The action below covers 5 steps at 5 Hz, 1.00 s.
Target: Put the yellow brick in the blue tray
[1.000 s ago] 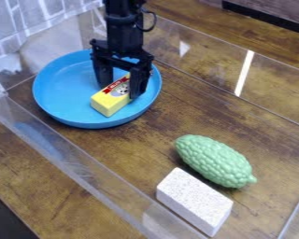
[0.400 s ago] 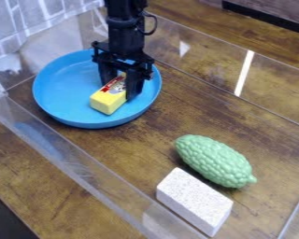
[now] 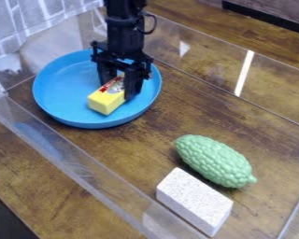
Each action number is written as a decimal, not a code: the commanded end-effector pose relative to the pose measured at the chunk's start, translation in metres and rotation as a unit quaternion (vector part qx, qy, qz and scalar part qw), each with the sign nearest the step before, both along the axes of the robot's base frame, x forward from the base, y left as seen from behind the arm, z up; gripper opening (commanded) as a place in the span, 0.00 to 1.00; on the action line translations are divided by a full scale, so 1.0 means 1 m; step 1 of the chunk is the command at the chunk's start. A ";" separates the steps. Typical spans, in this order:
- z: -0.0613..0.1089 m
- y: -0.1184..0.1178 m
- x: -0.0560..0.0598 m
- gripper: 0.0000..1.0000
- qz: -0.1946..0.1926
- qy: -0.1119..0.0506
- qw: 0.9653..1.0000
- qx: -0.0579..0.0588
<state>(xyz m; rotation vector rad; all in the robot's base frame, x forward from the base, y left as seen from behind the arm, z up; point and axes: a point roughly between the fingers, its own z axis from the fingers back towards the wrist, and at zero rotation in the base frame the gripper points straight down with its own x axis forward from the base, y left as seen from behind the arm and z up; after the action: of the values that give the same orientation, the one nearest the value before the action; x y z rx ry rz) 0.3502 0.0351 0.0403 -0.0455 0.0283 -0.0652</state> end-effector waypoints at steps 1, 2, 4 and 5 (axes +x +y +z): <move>0.052 0.003 0.013 0.00 -0.002 -0.067 0.998 0.006; 0.060 0.004 0.012 0.00 -0.005 -0.075 0.997 0.008; 0.068 0.008 0.015 1.00 -0.004 -0.079 0.997 0.009; 0.069 0.011 0.017 1.00 -0.006 -0.080 0.997 0.008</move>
<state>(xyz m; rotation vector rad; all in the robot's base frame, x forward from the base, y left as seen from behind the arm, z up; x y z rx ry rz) 0.3561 0.0374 0.0677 -0.0473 -0.0057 -0.0966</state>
